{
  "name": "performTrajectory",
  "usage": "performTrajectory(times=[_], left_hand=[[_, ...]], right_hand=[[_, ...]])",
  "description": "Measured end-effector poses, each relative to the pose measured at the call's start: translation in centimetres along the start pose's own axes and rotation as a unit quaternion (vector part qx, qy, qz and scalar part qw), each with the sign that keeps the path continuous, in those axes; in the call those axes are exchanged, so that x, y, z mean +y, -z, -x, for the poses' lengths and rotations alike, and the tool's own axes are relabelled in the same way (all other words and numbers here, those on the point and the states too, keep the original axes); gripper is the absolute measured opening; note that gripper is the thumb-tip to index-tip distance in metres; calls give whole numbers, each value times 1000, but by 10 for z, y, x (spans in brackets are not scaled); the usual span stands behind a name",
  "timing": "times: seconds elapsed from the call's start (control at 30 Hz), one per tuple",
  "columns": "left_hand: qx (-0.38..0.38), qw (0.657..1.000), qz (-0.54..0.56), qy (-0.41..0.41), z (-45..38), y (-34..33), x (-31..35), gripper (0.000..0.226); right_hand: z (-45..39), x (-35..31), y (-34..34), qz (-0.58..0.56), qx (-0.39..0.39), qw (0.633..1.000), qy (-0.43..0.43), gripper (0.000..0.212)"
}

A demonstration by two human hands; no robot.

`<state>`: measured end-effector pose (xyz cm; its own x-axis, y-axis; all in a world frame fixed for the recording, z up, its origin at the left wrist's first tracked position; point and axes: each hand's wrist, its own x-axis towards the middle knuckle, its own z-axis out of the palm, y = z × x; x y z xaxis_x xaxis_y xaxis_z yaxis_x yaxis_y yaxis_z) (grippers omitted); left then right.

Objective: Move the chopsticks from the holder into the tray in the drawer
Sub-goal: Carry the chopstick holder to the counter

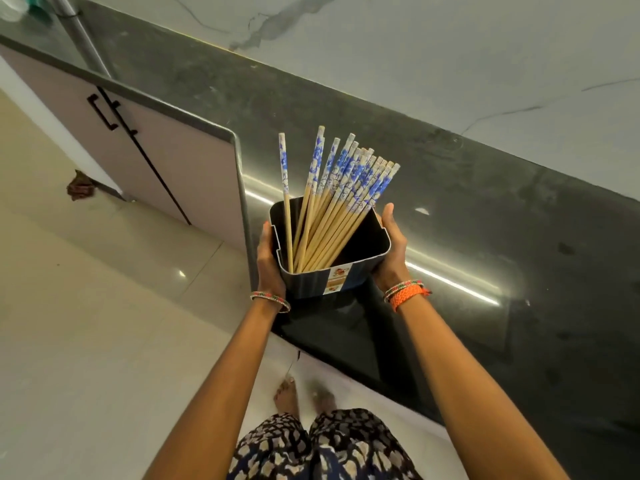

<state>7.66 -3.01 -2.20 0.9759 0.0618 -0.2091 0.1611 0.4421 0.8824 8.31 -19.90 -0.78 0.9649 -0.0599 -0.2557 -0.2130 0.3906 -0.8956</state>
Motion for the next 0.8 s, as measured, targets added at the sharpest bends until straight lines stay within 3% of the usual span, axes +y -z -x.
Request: performTrajectory(times=[0.33, 0.47, 0.53, 0.63, 0.7, 0.8], left_hand=[[24, 998, -35, -54, 17, -10, 8, 44], [43, 996, 8, -77, 31, -9, 23, 54], [94, 990, 26, -104, 43, 6, 27, 57], [245, 958, 58, -140, 75, 48, 26, 52], [324, 930, 57, -164, 105, 75, 24, 60], [382, 890, 140, -207, 164, 111, 30, 69]], right_hand=[[-7, 0, 8, 61, 12, 998, -29, 41], [-8, -10, -10, 13, -56, 997, -52, 46], [-6, -7, -30, -1, -105, 993, -60, 37], [6, 14, -72, 1, -167, 980, -106, 43], [23, 34, -100, 26, -233, 963, -136, 36], [63, 70, -143, 61, -339, 924, -164, 41]])
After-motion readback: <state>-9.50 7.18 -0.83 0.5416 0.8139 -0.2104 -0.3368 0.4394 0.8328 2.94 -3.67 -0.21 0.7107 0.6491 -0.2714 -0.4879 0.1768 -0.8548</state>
